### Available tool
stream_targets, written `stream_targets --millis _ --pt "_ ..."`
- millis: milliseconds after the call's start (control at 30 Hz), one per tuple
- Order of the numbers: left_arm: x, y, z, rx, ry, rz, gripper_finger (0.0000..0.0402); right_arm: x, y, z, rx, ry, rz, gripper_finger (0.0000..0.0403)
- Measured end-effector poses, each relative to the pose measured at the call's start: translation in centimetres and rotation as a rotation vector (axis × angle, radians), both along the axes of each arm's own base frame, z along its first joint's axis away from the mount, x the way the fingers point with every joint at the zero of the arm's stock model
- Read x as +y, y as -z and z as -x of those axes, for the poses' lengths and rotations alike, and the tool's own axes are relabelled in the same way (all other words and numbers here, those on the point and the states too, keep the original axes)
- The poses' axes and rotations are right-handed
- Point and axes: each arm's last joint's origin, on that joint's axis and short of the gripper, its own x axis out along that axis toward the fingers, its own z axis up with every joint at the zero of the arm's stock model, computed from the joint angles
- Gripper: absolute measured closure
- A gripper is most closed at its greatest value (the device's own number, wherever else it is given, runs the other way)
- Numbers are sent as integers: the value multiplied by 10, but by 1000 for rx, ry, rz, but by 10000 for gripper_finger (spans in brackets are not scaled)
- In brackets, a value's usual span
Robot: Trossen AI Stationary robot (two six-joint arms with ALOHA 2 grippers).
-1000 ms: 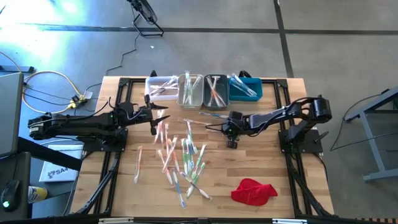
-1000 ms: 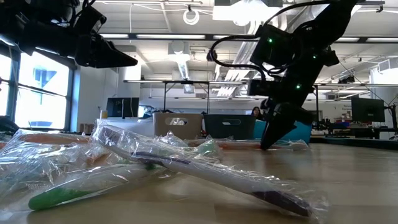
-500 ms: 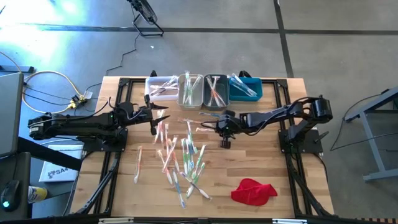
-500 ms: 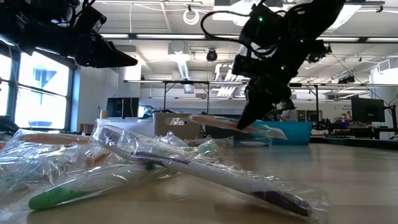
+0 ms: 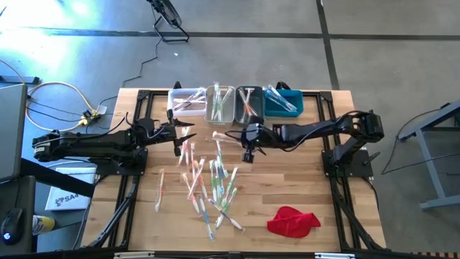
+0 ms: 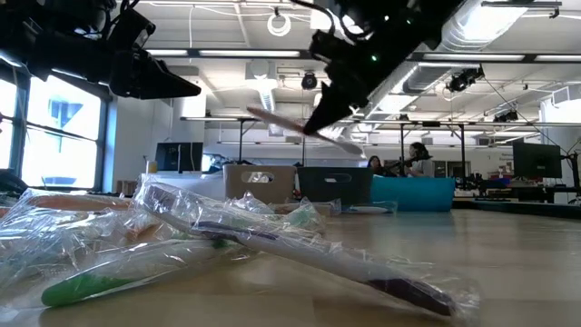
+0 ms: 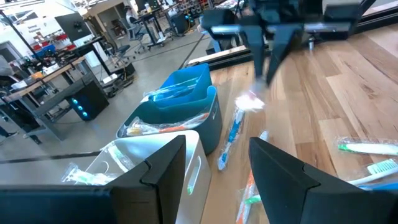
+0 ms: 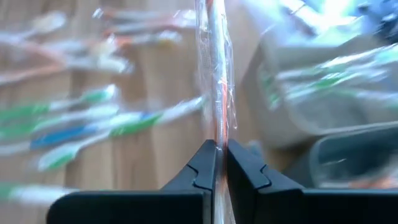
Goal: Pick & Place Toothbrushes
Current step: Put the orange toothbrush into the dark green bin
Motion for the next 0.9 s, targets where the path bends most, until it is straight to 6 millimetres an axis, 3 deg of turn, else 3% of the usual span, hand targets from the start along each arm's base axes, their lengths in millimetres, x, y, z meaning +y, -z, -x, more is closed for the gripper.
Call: stream_targets --millis 200,367,533,733,900 --pt "0 0 0 0 0 0 230 -9 -25 -8 -70 141 105 389" --pt "0 0 0 0 0 0 230 -29 -39 -10 -109 262 151 389" --pt "0 0 0 0 0 0 230 -58 -40 -5 -113 330 137 389" --pt "0 0 0 0 0 0 230 -101 -36 9 -131 364 -57 390" --pt "0 0 0 0 0 0 230 -125 -36 19 -137 428 -68 390"
